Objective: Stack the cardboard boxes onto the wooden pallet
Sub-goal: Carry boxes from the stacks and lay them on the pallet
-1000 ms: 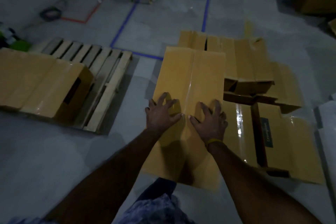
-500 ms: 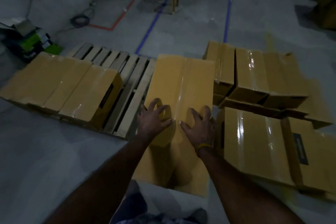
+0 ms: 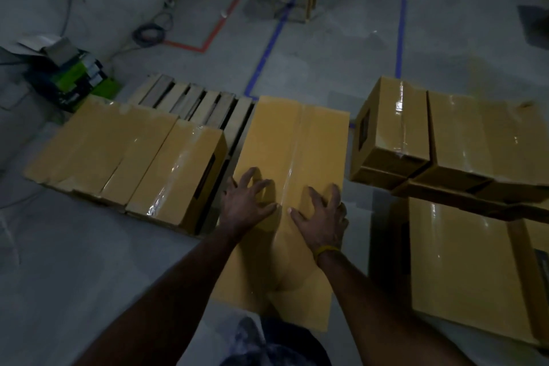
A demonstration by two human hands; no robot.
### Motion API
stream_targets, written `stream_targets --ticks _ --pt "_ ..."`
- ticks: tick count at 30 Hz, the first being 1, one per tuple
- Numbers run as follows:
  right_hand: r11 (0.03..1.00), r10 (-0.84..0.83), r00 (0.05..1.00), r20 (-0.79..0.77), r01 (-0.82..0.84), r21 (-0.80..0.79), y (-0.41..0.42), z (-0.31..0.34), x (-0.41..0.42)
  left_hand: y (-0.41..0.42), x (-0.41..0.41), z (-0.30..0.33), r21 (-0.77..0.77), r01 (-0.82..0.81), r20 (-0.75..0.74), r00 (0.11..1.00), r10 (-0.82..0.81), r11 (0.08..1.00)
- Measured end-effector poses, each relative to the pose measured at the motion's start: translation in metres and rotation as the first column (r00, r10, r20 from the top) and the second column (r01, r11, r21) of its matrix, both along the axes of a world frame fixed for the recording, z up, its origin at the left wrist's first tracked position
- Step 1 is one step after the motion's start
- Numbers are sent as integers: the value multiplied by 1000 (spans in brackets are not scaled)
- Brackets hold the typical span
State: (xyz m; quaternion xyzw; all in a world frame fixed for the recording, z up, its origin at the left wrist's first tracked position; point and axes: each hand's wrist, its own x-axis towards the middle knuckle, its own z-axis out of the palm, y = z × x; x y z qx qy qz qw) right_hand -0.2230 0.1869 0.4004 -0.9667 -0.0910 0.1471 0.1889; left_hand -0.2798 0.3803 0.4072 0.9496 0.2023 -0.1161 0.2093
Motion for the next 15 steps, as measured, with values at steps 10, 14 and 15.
stream_targets --ticks 10,14,15 --pt "999 52 997 -53 -52 -2 103 -74 79 104 73 -59 -1 -26 -77 997 26 1000" --pt "998 59 995 -83 -62 -25 133 -110 99 138 91 -90 -67 -50 -108 993 43 996" --pt "998 60 994 -87 -62 -26 142 -122 102 147 95 -102 -72 -43 -109 993 35 997"
